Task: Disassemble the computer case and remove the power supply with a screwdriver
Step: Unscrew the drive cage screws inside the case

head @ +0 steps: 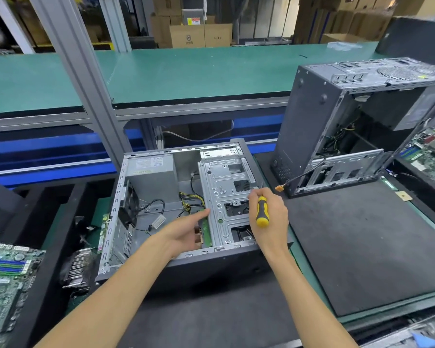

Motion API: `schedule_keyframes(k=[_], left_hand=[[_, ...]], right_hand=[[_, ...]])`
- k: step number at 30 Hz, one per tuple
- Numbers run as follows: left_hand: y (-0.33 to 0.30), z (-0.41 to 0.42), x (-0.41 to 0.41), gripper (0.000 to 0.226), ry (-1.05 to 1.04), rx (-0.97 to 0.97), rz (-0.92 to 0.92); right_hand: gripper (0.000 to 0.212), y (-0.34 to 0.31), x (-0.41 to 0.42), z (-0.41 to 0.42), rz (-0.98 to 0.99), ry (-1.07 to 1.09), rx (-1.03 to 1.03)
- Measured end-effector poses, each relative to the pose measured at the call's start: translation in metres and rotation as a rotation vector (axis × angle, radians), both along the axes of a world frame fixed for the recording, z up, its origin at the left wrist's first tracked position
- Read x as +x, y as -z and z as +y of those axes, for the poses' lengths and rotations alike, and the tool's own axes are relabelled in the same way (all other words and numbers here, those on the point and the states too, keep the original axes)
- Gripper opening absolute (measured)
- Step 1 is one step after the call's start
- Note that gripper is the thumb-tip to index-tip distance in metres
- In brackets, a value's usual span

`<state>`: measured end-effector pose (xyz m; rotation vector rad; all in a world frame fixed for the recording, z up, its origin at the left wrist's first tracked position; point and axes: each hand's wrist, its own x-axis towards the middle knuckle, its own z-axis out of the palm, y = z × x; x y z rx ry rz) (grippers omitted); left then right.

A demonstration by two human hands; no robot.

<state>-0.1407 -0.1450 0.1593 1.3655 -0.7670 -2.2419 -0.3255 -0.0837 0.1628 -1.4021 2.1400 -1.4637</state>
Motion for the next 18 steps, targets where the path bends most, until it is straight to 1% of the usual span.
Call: schedule_keyframes(k=[3,6,9,13,16,18], left_hand=[[0.002,-0.004,0.002,0.036,0.031,0.081,0.139],[0.004,-0.005,0.002,0.039,0.045,0.099,0.195],[0.007,-0.006,-0.001,0.042,0.029,0.082,0.157],[0.010,-0.005,-0.002,0.035,0.006,0.045,0.064],[0.009,-0.004,-0.002,0.036,0.018,-0.001,-0.011],[0.008,-0.004,-0.002,0.040,0.045,0.012,0.002]], right_hand=[[0.019,0.001,0.000,0.001,-0.015,-0.007,-0.004],[0.016,0.000,0.001,0.001,-0.027,-0.004,-0.008],[0.016,0.000,0.001,0.001,-0.029,-0.016,-0.019],[0.018,0.000,0.001,0.002,-0.028,-0.010,-0.027],[0.019,0.000,0.001,0.002,-0.013,-0.001,-0.025],[0.018,0.002,0.001,0.002,-0.012,-0.006,-0.028]])
